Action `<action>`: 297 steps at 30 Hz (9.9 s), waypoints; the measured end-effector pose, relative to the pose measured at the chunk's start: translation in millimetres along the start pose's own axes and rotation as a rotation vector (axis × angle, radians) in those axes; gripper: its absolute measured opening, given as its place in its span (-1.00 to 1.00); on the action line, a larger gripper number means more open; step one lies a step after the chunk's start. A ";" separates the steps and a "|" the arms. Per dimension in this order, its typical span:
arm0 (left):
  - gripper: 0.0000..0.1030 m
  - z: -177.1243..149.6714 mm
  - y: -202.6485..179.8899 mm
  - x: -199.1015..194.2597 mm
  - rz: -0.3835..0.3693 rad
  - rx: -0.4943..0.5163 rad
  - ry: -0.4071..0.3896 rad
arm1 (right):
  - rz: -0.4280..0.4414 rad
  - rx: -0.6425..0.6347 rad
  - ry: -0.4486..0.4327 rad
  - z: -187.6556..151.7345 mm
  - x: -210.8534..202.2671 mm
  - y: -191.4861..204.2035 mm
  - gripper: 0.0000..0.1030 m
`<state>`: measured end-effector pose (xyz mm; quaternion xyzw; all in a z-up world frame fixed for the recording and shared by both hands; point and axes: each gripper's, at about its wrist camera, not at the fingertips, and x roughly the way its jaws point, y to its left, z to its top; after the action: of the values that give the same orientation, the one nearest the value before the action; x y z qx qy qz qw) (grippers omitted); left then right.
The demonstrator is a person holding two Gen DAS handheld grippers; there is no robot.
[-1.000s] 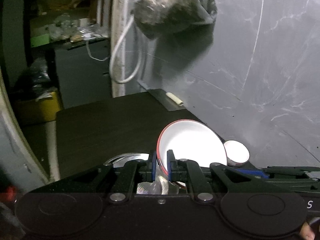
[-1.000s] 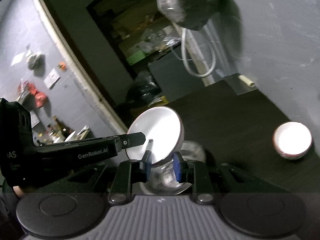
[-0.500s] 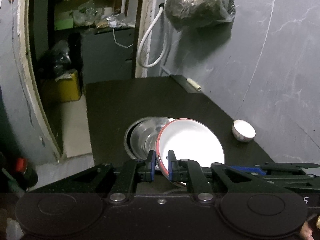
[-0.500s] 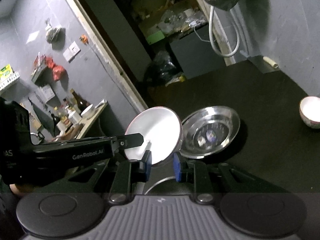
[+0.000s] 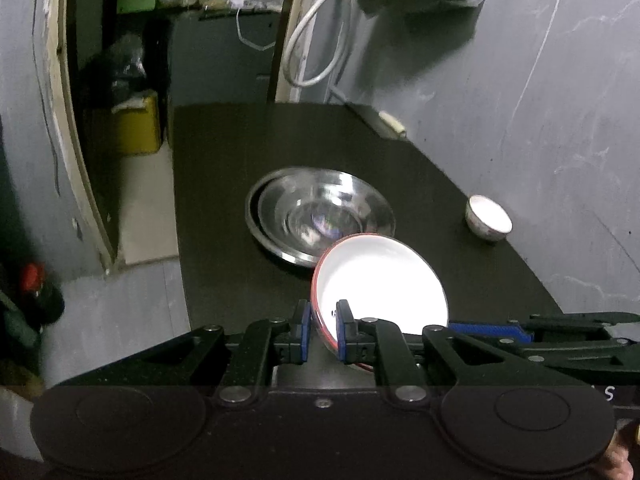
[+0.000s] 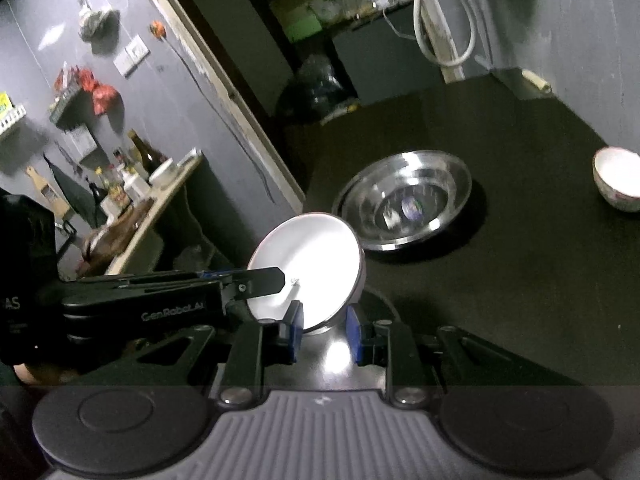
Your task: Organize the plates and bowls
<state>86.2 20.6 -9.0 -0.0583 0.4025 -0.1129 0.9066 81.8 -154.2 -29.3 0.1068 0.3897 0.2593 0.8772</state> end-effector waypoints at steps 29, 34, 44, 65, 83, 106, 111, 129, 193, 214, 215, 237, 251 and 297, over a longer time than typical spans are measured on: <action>-0.64 -27.3 0.3 30.2 0.053 -0.139 0.184 | -0.063 -0.028 0.218 -9.0 34.9 -3.0 -0.46; -0.44 -26.2 -0.9 24.6 0.062 -0.138 0.176 | -0.058 -0.031 0.220 -5.6 36.0 -3.3 -0.31; 0.19 -18.0 -1.3 -9.3 0.097 -0.161 0.064 | -0.075 -0.069 0.097 1.4 1.4 1.7 0.08; 0.98 27.0 -48.8 -78.6 0.356 -0.234 -0.330 | -0.200 -0.239 -0.270 65.3 -83.3 -22.1 1.00; 0.99 81.2 -22.2 -77.9 0.297 -0.194 -0.361 | -0.460 -0.076 -0.340 79.6 -94.7 -42.7 1.00; 0.99 106.7 -63.4 7.0 -0.042 0.054 -0.276 | -0.772 0.007 -0.366 26.5 -96.5 -9.3 1.00; 0.98 106.8 -78.7 28.0 0.010 0.101 -0.223 | -0.728 0.048 -0.350 31.7 -83.7 -45.3 1.00; 0.98 143.1 -126.2 111.6 0.160 0.199 -0.037 | -0.528 0.208 -0.268 40.4 -42.0 -146.6 1.00; -0.61 159.2 -200.7 249.1 -0.167 0.248 0.212 | -0.398 0.318 -0.251 62.5 -1.2 -227.7 -0.39; -0.61 140.9 -120.7 34.2 -0.062 0.134 -0.228 | -0.244 -0.054 -0.440 78.7 -55.2 -62.7 -0.43; -0.62 136.7 -115.7 26.0 -0.056 0.124 -0.236 | -0.237 -0.071 -0.441 76.7 -55.7 -53.2 -0.43; -0.61 6.1 -24.3 -34.9 0.029 -0.116 -0.089 | -0.155 -0.264 -0.110 4.3 -31.6 62.0 -0.44; -0.62 -27.2 -21.5 -12.8 0.057 -0.154 0.097 | -0.154 -0.264 0.136 -10.0 -1.9 44.6 -0.44; -0.55 -24.0 -19.7 8.2 0.124 -0.220 0.199 | -0.125 -0.305 0.291 -3.7 30.4 36.8 -0.48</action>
<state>70.6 -0.9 -27.1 -0.1210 0.5030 -0.0171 0.8556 82.5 -106.8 -36.6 -0.0901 0.4744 0.2730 0.8320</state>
